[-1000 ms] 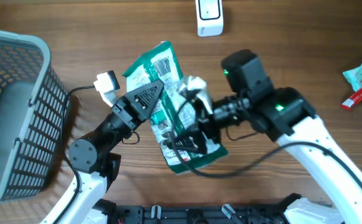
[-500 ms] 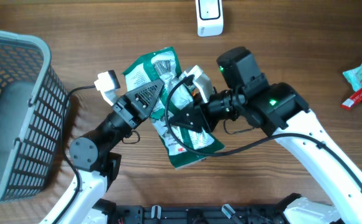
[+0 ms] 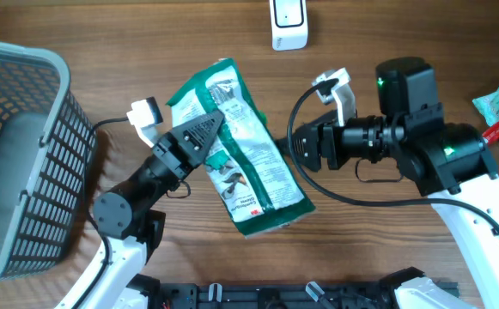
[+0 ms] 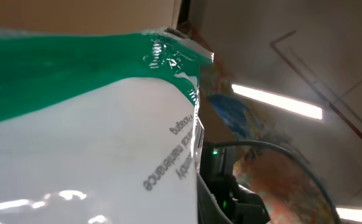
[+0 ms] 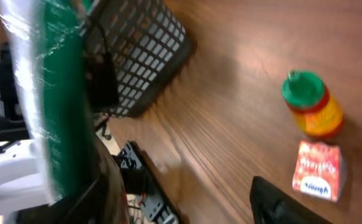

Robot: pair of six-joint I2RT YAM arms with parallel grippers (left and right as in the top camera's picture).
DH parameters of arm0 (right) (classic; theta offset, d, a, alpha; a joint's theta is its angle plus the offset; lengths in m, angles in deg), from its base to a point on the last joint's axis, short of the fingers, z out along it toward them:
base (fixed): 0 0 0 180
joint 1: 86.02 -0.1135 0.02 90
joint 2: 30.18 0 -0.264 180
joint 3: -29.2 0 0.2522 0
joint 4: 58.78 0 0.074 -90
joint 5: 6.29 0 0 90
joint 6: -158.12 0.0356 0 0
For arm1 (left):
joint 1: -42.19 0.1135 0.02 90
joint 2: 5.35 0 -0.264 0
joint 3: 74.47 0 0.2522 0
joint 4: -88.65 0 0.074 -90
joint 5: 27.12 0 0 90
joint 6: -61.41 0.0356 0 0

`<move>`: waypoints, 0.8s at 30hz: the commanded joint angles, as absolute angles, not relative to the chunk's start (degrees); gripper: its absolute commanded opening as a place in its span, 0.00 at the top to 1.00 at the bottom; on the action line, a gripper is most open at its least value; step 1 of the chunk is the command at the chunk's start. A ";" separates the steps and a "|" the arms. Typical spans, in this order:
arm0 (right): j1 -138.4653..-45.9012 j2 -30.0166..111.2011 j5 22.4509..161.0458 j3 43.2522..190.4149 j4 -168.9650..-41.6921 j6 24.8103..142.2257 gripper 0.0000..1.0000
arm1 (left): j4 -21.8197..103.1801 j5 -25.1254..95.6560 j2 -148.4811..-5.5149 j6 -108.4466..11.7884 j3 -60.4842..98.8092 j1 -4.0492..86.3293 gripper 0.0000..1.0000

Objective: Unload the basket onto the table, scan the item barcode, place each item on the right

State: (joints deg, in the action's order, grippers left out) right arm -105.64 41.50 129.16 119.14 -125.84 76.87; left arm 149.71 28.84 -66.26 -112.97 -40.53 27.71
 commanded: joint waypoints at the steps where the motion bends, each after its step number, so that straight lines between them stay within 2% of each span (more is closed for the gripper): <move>1: -105.85 41.19 129.22 119.45 -124.44 77.09 0.20 | 154.04 27.18 -65.69 -113.10 -40.24 29.24 0.96; 5: -105.85 41.19 146.53 119.45 -118.63 69.29 0.16 | 154.83 26.48 -65.69 -113.08 -40.24 29.85 0.96; 8: -105.85 41.22 153.07 119.45 -118.67 63.39 0.13 | 154.83 26.48 -65.69 -113.30 -40.24 30.57 0.96; 16: -106.12 41.61 155.45 119.38 -118.80 61.92 0.09 | 154.76 26.52 -65.69 -113.26 -40.24 30.59 0.96; 20: -109.24 41.72 155.36 119.34 -118.83 60.81 0.09 | 154.74 26.70 -65.69 -113.26 -40.24 30.59 0.96; 24: -114.62 43.23 141.61 119.34 -119.15 61.16 0.11 | 154.61 26.92 -65.69 -113.28 -40.24 30.59 0.96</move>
State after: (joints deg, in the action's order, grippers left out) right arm -111.62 41.59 151.06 119.14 -118.74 62.19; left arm 154.39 26.96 -66.15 -113.19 -40.53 30.20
